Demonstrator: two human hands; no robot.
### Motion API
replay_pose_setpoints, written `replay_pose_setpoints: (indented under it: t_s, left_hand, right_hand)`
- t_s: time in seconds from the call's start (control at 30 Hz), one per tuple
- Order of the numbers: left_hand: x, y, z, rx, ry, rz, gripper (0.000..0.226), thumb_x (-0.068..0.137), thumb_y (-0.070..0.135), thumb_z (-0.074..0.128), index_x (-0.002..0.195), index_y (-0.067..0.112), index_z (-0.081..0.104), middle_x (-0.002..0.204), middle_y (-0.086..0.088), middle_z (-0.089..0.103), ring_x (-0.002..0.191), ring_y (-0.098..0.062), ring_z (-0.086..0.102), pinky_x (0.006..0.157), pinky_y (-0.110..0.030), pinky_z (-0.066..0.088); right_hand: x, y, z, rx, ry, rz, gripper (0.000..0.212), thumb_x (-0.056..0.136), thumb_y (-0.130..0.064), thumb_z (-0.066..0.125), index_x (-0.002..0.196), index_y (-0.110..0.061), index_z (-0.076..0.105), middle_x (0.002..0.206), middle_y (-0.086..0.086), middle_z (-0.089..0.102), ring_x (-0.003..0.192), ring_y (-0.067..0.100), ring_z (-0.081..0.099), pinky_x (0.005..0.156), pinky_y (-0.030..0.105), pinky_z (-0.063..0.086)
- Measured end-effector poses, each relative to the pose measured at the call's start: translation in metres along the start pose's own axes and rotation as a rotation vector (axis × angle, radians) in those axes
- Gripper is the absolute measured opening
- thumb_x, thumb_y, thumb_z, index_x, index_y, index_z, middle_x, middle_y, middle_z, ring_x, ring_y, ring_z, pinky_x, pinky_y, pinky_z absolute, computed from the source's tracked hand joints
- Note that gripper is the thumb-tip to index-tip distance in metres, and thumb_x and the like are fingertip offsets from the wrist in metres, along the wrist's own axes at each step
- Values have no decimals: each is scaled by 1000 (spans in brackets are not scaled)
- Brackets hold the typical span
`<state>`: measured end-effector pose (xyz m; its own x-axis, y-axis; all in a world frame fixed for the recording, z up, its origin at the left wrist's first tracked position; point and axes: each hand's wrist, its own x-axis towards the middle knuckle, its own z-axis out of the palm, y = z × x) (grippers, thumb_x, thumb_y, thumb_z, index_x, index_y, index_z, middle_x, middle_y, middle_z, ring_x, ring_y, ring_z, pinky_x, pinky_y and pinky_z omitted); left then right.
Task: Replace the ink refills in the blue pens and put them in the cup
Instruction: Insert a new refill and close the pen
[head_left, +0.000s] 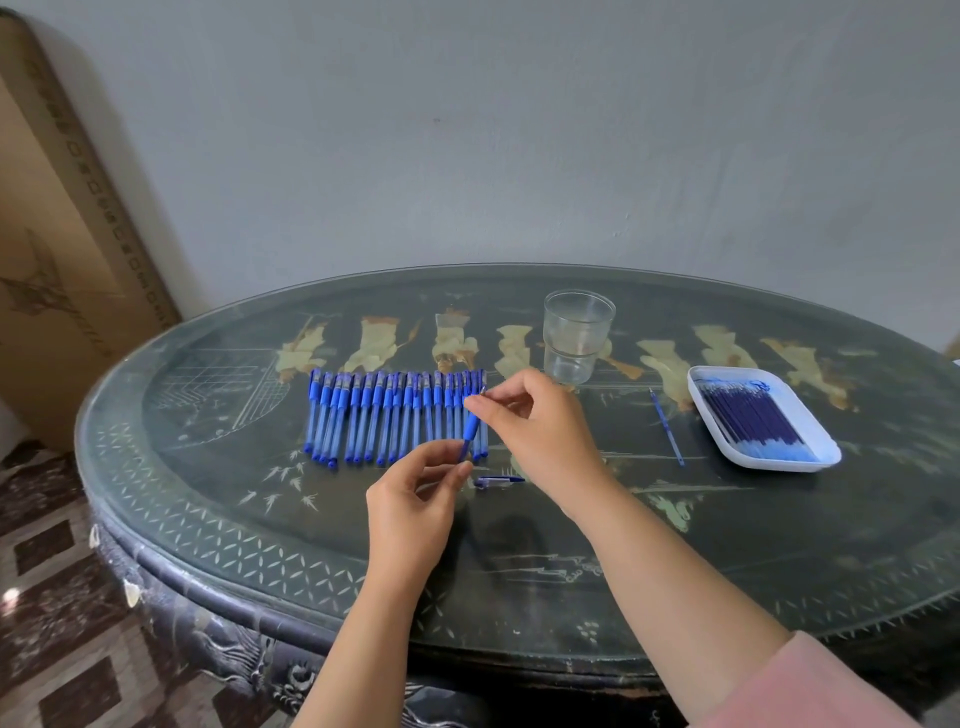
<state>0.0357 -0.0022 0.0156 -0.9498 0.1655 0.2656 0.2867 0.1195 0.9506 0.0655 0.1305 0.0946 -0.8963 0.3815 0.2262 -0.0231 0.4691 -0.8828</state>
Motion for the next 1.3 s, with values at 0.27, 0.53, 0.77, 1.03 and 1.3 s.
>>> replay_pose_setpoints:
  t_s: [0.27,0.53,0.77,1.03,1.3]
  left_hand:
    - [0,0,1,-8,7,-11,28,83,8,75,93,34,69,90,22,72,83,-4,70,80,-25,57]
    - [1,1,1,-22,10,-29,28,83,7,75,92,32,70,89,20,72,81,-4,69,80,-27,58]
    - [1,1,1,-31,13,-41,27,83,8,75,93,33,71,88,18,73,82,-6,70,81,-29,57]
    - [1,1,1,-22,-1,-46,28,83,8,75,93,34,70,88,13,74,84,-5,70,83,-29,57]
    - [1,1,1,-5,14,-23,28,83,6,74,92,32,70,85,11,73,81,-4,68,80,-23,56]
  right_hand:
    - [-2,0,-1,44,-57,-8,17,96,-23,60,109,-19,70,105,-7,69,97,4,62,82,23,53]
    - [-2,1,1,149,-112,35,27,99,-19,54,122,-28,64,108,-15,65,103,1,61,94,34,54]
    - [1,4,0,175,-38,41,24,95,-21,61,117,-28,67,108,-11,69,101,2,64,92,35,56]
    - [1,2,0,167,-46,33,17,96,-16,59,107,-19,71,107,-12,70,101,1,64,93,33,55]
    - [1,3,2,76,-31,-34,9,95,-16,62,99,-18,69,101,-9,70,93,4,64,87,30,56]
